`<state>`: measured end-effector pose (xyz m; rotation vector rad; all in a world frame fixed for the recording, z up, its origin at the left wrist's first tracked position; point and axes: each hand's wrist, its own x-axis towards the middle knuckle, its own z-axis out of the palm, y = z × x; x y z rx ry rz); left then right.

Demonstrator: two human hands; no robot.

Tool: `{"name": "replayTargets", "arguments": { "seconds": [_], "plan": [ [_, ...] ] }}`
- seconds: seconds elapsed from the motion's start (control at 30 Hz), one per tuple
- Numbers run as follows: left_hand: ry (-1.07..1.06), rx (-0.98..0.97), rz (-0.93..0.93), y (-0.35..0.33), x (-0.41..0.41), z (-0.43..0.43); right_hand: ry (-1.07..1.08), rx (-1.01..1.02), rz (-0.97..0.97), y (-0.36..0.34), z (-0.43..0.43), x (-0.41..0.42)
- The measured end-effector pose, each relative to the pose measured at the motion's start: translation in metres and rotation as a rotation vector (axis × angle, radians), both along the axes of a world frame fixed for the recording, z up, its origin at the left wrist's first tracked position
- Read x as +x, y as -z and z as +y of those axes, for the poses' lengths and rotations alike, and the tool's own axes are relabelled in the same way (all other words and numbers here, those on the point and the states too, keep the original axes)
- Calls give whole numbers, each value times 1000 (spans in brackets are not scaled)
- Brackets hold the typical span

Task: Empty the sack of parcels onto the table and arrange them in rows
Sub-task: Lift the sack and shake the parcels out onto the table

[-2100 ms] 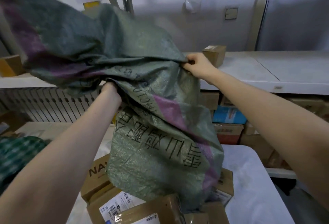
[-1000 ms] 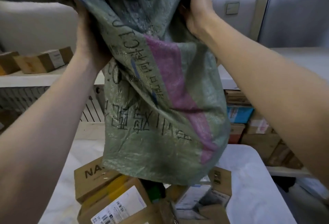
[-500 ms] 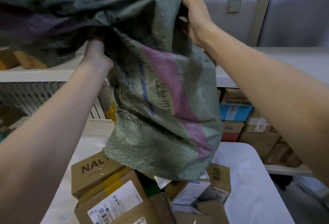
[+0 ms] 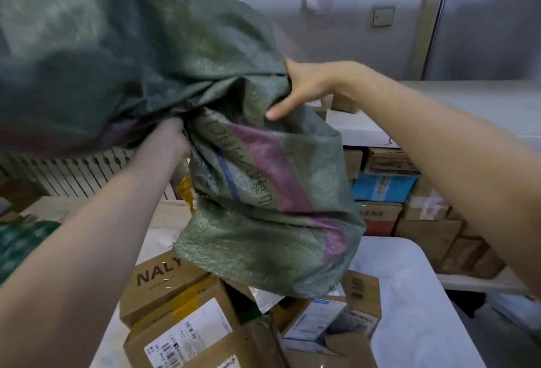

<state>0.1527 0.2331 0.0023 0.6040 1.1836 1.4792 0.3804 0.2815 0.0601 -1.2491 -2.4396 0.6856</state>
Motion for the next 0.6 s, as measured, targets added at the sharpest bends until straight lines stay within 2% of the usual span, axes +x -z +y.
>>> {"name": "replayTargets", "arguments": {
  "seconds": [0.03,0.1,0.17,0.23,0.3,0.37,0.47,0.53,0.6],
  "plan": [
    [32,-55,55,1,2,-3,42,71,-115,5,-4,-3],
    [94,-76,104,1,8,-6,145,223,-171,15,-7,-11],
    [76,-41,75,-2,13,-10,205,275,-60,22,-8,-22],
    [-39,85,-69,0,15,-8,302,268,144,19,-12,-28],
    [-119,170,-73,7,14,-9,439,269,253,11,-10,-30],
    [-209,120,161,16,14,-15,533,261,303,2,-3,-30],
    [-322,51,704,19,37,-37,647,258,418,-14,2,-28],
    [-232,170,1021,9,59,-55,668,241,563,-25,5,-29],
    [-322,473,1315,-11,73,-74,657,233,707,-34,3,-34]
  ]
}}
